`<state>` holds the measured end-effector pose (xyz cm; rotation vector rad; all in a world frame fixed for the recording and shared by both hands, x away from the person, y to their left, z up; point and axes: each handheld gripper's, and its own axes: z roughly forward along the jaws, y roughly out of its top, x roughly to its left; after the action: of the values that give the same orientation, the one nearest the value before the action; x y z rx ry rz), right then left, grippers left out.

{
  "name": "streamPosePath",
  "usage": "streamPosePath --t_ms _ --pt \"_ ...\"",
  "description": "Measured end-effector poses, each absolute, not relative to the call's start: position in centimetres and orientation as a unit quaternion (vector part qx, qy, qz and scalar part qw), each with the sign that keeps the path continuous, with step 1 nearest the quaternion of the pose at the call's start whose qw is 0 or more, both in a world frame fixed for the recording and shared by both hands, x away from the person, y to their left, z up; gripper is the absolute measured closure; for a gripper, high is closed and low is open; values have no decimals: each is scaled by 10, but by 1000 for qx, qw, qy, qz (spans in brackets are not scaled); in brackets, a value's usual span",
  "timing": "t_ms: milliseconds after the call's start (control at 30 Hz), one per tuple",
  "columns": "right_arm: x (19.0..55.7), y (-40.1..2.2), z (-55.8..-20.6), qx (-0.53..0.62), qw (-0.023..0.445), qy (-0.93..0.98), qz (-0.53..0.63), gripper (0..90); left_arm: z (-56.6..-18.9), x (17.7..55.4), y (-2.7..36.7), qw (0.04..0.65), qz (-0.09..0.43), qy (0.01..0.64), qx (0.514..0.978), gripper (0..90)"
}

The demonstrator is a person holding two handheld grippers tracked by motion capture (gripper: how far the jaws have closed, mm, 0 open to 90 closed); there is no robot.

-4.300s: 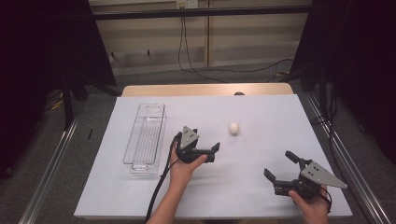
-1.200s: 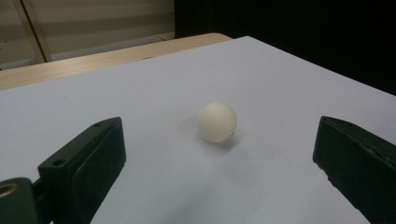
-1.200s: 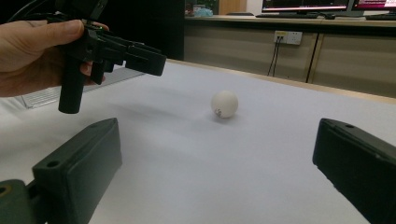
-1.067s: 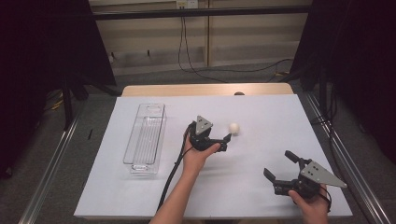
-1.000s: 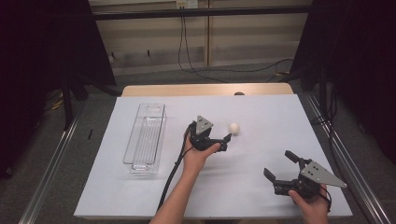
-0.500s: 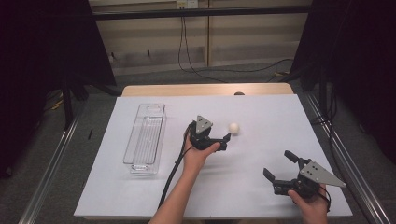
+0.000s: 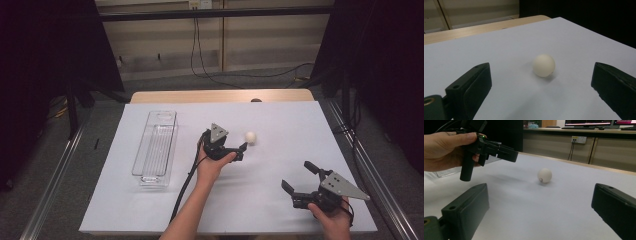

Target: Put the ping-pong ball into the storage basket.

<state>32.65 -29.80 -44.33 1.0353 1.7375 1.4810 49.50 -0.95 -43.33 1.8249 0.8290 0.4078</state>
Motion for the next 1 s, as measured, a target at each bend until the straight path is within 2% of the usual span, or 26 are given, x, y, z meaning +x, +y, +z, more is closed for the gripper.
streamPosePath --t_ms 1000 --pt "327 -298 -443 392 310 659 562 8 -427 509 -28 510 174 335 773 29"
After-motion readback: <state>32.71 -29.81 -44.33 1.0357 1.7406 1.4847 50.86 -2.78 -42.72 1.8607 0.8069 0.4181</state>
